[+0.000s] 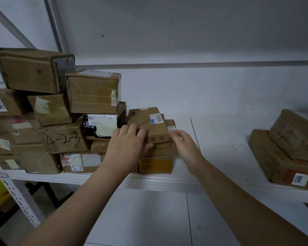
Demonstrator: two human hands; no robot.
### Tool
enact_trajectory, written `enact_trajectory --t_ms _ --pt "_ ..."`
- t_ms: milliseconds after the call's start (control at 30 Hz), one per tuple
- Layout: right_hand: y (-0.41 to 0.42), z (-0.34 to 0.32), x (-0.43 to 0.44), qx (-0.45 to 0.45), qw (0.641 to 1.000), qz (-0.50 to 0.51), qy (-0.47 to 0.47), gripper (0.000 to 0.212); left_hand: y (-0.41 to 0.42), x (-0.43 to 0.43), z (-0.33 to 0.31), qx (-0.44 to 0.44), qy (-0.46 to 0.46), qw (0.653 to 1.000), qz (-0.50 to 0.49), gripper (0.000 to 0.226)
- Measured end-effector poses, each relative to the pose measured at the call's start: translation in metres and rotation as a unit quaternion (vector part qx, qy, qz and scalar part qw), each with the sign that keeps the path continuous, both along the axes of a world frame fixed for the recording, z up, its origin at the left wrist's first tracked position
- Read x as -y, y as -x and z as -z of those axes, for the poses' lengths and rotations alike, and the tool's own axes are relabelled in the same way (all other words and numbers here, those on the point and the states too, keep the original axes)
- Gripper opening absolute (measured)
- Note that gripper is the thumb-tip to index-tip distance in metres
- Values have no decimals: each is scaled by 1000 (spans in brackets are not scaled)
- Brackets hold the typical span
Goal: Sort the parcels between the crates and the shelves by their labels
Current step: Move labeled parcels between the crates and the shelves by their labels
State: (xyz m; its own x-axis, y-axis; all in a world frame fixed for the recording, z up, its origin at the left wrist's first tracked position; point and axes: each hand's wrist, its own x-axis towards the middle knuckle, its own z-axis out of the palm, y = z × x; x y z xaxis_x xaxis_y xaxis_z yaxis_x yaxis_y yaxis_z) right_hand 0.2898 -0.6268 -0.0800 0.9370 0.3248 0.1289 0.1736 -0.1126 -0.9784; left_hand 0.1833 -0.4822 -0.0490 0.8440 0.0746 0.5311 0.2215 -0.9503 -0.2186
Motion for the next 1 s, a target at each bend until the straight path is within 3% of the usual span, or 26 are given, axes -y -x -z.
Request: enact_trajectory --t_ms 133,267,433,567,767,1000 --pt "0 0 6 8 999 24 -18 32 1 5 -4 15 17 1000 10 55" --pt "3 -9 20 114 992 55 -5 25 4 21 -14 63 25 995 70 47" --pt "8 -20 66 252 961 104 36 17 -11 59 -20 103 53 980 163 32" --pt "10 -18 126 329 922 174 110 19 -31 103 -13 75 107 962 240 31" --pt "6 -13 223 344 871 273 220 15 -64 178 9 29 176 934 308 36" --pt "-8 -20 319 274 840 355 305 28 -133 302 3 -12 229 898 376 52"
